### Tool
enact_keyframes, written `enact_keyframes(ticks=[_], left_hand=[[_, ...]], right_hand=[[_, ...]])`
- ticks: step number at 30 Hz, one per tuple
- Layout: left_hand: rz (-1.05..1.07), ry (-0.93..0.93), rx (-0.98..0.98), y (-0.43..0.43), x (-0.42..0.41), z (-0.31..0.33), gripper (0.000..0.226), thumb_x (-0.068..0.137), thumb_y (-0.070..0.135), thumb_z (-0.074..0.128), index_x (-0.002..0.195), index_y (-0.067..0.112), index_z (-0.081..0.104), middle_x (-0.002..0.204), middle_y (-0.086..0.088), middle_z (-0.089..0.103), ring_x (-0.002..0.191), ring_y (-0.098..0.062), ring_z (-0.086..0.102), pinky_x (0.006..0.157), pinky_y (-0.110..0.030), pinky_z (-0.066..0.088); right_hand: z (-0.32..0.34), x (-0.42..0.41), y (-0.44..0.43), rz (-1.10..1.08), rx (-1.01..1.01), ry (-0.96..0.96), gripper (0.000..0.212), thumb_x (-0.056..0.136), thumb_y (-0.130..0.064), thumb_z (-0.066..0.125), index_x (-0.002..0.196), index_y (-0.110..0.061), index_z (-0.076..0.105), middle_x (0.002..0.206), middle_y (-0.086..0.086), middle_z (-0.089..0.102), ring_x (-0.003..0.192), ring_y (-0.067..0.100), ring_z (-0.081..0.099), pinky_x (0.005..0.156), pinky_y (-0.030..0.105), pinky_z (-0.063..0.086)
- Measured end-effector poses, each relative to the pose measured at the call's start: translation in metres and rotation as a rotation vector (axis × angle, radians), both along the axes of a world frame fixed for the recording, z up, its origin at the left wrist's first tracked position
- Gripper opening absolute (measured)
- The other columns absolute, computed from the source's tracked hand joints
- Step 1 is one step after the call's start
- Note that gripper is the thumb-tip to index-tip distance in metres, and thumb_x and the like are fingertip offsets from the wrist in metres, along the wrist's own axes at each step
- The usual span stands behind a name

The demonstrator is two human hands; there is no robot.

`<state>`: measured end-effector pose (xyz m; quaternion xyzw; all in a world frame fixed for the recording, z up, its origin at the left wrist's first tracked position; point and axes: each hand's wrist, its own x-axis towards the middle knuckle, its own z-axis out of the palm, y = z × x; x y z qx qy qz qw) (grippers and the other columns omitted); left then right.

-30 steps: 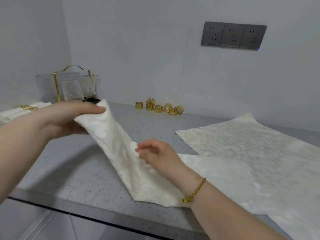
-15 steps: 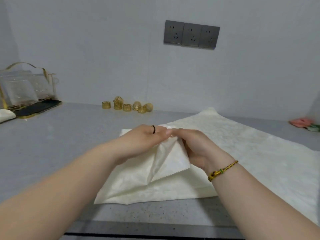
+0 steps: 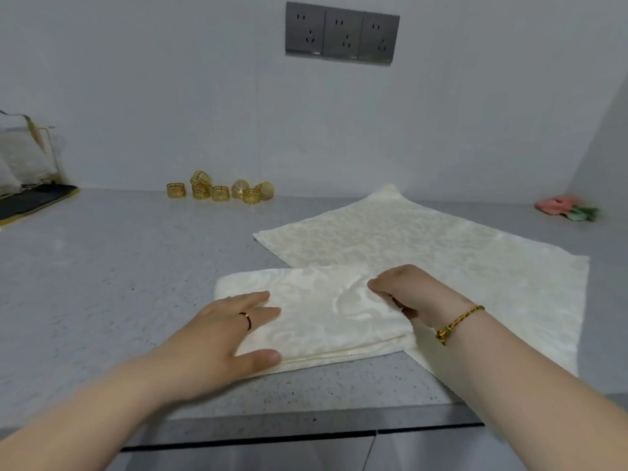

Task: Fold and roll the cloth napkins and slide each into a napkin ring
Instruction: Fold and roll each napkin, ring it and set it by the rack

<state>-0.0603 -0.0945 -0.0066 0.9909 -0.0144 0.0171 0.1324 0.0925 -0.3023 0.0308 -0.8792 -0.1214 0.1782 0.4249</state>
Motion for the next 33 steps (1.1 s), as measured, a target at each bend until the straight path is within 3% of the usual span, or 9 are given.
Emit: enact_keyframes(ticks=[5, 12, 17, 19, 20, 22, 28, 31, 33], left_hand=[[-0.036, 0.040, 0.042, -0.004, -0.004, -0.008, 0.125, 0.028, 0.094, -0.021, 0.141, 0.044, 0.000, 0.132, 0.031, -0.014, 0.120, 0.015, -0.013, 0.097, -0.006, -0.014], [-0.088, 0.044, 0.120, -0.001, 0.003, -0.021, 0.125, 0.031, 0.083, -0.037, 0.143, 0.039, -0.002, 0.134, 0.028, -0.019, 0.123, 0.013, -0.019, 0.084, 0.001, -0.031], [-0.090, -0.019, 0.172, -0.003, 0.005, -0.025, 0.121, 0.035, 0.085, -0.034, 0.143, 0.038, -0.004, 0.136, 0.026, -0.018, 0.125, 0.011, -0.018, 0.093, -0.003, -0.028], [-0.144, -0.132, 0.217, -0.003, 0.005, -0.020, 0.106, 0.062, 0.083, -0.018, 0.142, 0.030, 0.026, 0.145, 0.018, 0.016, 0.134, 0.003, 0.014, 0.105, -0.006, -0.009], [-0.195, -0.207, 0.266, -0.003, 0.004, -0.017, 0.089, 0.080, 0.074, -0.004, 0.131, 0.024, 0.049, 0.136, 0.011, 0.044, 0.126, -0.003, 0.038, 0.107, -0.013, 0.010], [-0.288, -0.397, 0.288, -0.004, 0.004, -0.018, 0.066, 0.095, 0.052, 0.013, 0.103, 0.019, 0.070, 0.100, 0.007, 0.069, 0.097, -0.007, 0.051, 0.093, -0.022, 0.032], [-0.402, -0.580, 0.492, -0.011, 0.014, -0.022, 0.042, 0.087, 0.017, 0.035, 0.074, 0.023, 0.074, 0.063, 0.013, 0.067, 0.051, -0.009, 0.059, 0.071, -0.026, 0.035], [-0.371, -0.549, 0.447, 0.004, 0.012, -0.015, 0.035, 0.072, 0.025, 0.040, 0.065, 0.028, 0.073, 0.060, 0.021, 0.065, 0.048, -0.006, 0.059, 0.068, -0.019, 0.038], [-0.270, -0.527, 0.363, 0.024, 0.008, -0.003, 0.033, 0.070, 0.031, 0.041, 0.065, 0.030, 0.073, 0.063, 0.022, 0.067, 0.057, -0.003, 0.062, 0.072, -0.018, 0.040]], right_hand=[[-0.018, 0.009, -0.003, 0.016, -0.050, -0.073, 0.047, 0.085, -0.003, 0.052, 0.048, -0.014, 0.024, 0.031, -0.008, 0.023, 0.025, 0.005, 0.020, 0.052, 0.022, 0.026], [-0.027, 0.015, -0.006, 0.005, -0.045, -0.100, 0.015, 0.085, -0.005, 0.054, 0.080, -0.012, 0.042, 0.056, 0.003, 0.031, 0.045, 0.013, 0.026, 0.036, 0.013, 0.025], [-0.032, 0.018, 0.001, 0.040, -0.184, -0.249, 0.015, 0.085, -0.013, 0.056, 0.093, -0.012, 0.043, 0.074, 0.000, 0.048, 0.055, 0.011, 0.040, 0.051, 0.020, 0.032], [-0.032, 0.020, 0.000, 0.051, -0.248, -0.290, 0.026, 0.085, -0.018, 0.057, 0.104, -0.015, 0.040, 0.069, -0.002, 0.048, 0.055, 0.011, 0.043, 0.051, 0.021, 0.033], [-0.032, 0.021, -0.002, 0.044, -0.260, -0.303, 0.031, 0.085, -0.019, 0.058, 0.110, -0.015, 0.039, 0.066, -0.002, 0.049, 0.055, 0.011, 0.045, 0.052, 0.022, 0.034], [-0.032, 0.024, -0.006, 0.008, -0.247, -0.303, 0.038, 0.085, -0.018, 0.059, 0.117, -0.013, 0.039, 0.064, -0.002, 0.051, 0.056, 0.012, 0.047, 0.052, 0.022, 0.035], [-0.032, 0.028, -0.008, 0.028, -0.171, -0.325, 0.034, 0.085, -0.011, 0.057, 0.117, -0.010, 0.045, 0.077, 0.000, 0.055, 0.059, 0.014, 0.049, 0.053, 0.023, 0.036], [-0.030, 0.027, -0.008, 0.048, -0.143, -0.408, 0.026, 0.089, -0.013, 0.053, 0.115, -0.010, 0.052, 0.104, 0.000, 0.049, 0.081, 0.016, 0.048, 0.070, 0.023, 0.036], [-0.029, 0.021, -0.006, 0.072, -0.104, -0.458, 0.016, 0.090, -0.014, 0.052, 0.105, -0.014, 0.058, 0.103, -0.002, 0.051, 0.082, 0.014, 0.048, 0.066, 0.020, 0.037]])
